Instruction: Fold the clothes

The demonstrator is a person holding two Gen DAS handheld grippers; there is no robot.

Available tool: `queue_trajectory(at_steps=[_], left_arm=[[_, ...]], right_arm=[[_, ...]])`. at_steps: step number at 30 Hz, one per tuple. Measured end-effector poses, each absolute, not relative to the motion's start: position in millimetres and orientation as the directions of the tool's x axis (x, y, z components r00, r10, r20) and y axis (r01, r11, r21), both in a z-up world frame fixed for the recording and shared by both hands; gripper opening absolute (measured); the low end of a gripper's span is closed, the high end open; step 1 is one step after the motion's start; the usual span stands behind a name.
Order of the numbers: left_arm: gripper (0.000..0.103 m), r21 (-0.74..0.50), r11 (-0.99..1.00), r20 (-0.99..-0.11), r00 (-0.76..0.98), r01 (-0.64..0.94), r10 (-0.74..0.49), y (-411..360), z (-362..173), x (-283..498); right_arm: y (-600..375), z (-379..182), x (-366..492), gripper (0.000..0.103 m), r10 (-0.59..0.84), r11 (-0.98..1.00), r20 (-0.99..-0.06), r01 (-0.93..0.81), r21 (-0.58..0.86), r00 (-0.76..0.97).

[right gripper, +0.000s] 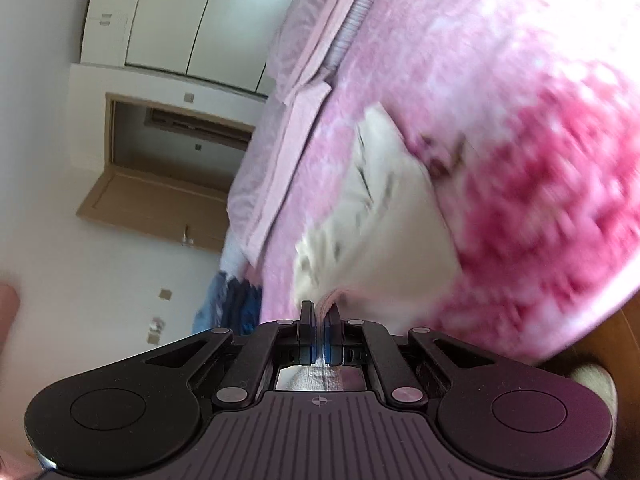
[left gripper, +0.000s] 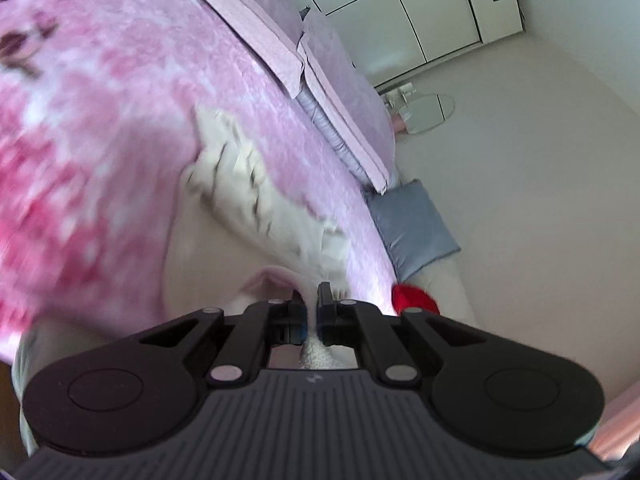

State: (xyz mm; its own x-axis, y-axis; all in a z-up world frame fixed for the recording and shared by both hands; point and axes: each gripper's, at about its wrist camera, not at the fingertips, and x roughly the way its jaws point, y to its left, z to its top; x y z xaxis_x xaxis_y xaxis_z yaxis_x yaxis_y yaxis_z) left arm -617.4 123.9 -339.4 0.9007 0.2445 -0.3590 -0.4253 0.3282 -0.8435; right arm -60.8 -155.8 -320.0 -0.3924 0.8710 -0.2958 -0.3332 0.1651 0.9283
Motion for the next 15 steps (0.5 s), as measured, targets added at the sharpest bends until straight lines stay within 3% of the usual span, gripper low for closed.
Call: queue_trajectory(at_steps=[6, 8, 9, 10, 12, 15], left_arm=[[0.004, -0.828, 0.298, -0.41, 0.876, -0.474, 0.255, 240, -355, -545], [0.013, -0.827, 0.236, -0.452, 0.853, -0.511, 0.262, 276, -372, -528], [0.016, -0.823, 0.218, -0.466, 0.843, -0.524, 0.267, 289, -378, -523], [0.021, -0.817, 0.222, -0.471, 0.838, -0.532, 0.274, 293, -381, -524], [0.025, -0.804, 0.23, -0.481, 0.828, -0.548, 0.29, 301, -386, -526], [0.025, -0.785, 0.241, -0.494, 0.811, -0.571, 0.313, 313, -393, -529]], right_arm=[[-34, -314, -18, 0.002, 0.868, 0.231, -0.361, -0.366, 0.901, -0.341], [8, -329, -2, 0.002, 0.851, 0.304, -0.417, -0.348, 0.887, -0.319], [28, -341, 6, 0.013, 0.839, 0.341, -0.443, -0.329, 0.881, -0.317], [42, -350, 13, 0.033, 0.834, 0.369, -0.461, -0.316, 0.874, -0.302], [55, -364, 25, 0.052, 0.843, 0.408, -0.482, -0.299, 0.863, -0.241], [57, -375, 37, 0.052, 0.869, 0.373, -0.44, -0.286, 0.883, -0.226]])
